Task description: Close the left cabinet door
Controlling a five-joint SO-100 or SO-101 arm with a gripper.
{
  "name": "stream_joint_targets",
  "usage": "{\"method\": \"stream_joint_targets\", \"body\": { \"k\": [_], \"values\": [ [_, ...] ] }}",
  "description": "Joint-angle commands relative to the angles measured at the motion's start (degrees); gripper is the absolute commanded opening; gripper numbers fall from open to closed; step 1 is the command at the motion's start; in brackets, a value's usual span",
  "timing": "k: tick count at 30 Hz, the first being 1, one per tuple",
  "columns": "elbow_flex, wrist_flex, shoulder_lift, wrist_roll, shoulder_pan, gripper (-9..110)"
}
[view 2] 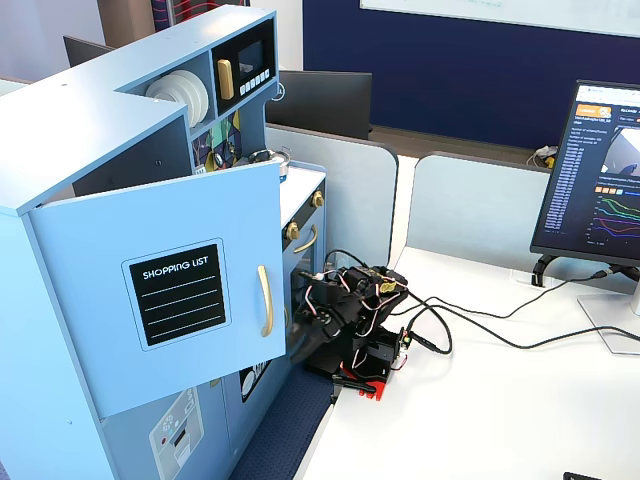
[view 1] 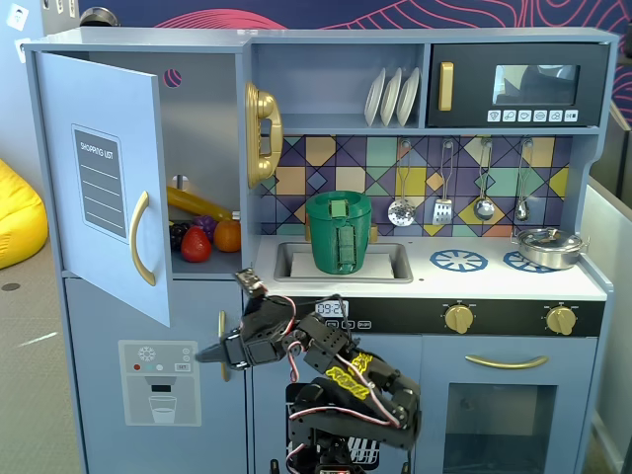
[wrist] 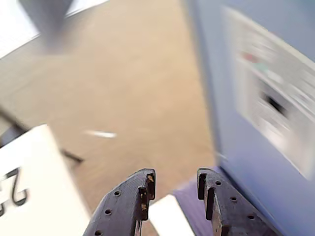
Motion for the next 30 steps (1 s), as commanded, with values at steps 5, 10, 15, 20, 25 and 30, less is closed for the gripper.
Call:
{"method": "stream_joint_targets", "body": {
  "k": [5,10,15,20,25,30],
  "values": [
    [-12.92,-4.04,-5.36,-6.33,-11.95,0],
    [-18.54,-6.59,-10.28,-9.40,-17.14,0],
    [-25.05,-10.20,-17.67,-11.95,-20.39,0],
    [-35.42,-12.48,-28.21,-14.50,-21.62,0],
    [-45.18,-15.91,-38.32,-16.26,-20.57,0],
    [-49.83,-16.88,-42.54,-16.52,-18.02,0]
  ]
}}
